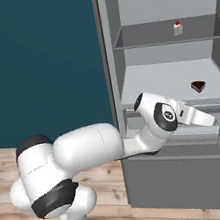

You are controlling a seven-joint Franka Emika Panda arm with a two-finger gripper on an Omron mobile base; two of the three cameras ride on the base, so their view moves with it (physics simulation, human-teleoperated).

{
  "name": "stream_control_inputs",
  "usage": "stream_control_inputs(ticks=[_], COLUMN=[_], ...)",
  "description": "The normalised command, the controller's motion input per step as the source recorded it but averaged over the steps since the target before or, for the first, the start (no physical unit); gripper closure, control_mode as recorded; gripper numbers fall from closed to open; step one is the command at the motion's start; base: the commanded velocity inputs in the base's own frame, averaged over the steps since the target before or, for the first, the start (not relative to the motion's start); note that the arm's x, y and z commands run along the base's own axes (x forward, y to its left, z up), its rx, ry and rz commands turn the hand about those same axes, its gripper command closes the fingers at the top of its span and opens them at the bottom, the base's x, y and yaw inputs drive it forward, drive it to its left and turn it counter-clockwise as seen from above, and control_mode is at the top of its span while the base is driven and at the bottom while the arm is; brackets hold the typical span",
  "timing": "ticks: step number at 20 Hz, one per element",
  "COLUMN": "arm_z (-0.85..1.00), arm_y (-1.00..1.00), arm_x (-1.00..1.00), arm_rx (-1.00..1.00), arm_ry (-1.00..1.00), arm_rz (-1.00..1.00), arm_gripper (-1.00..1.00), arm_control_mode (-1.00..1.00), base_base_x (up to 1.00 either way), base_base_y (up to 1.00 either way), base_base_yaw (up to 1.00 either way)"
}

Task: Take the cakes from the fridge and place them on the empty tray on the dining counter.

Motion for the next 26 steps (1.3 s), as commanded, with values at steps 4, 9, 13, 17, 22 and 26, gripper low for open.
stream_control_inputs(ticks=[4, 9, 13, 17, 22, 26], arm_z=[0.23, 0.43, 0.93, 0.99, 1.00, 0.59], arm_y=[0.48, 0.97, 0.97, 0.93, 0.84, 0.69], arm_x=[-0.53, -0.30, -0.21, -0.08, -0.13, -0.38], arm_rx=[0.00, 0.03, 0.09, 0.11, 0.06, 0.00], arm_ry=[-0.41, -0.34, -0.12, 0.01, 0.19, 0.27], arm_rz=[0.31, 0.31, 0.26, 0.24, 0.29, 0.39], arm_gripper=[-1.00, -1.00, -1.00, -1.00, -1.00, -1.00], arm_control_mode=[-1.00, -1.00, -1.00, -1.00, -1.00, -1.00], base_base_x=[0.00, 0.00, 0.00, 0.00, 0.00, 0.00], base_base_y=[0.00, 0.00, 0.00, 0.00, 0.00, 0.00], base_base_yaw=[0.00, 0.00, 0.00, 0.00, 0.00, 0.00])
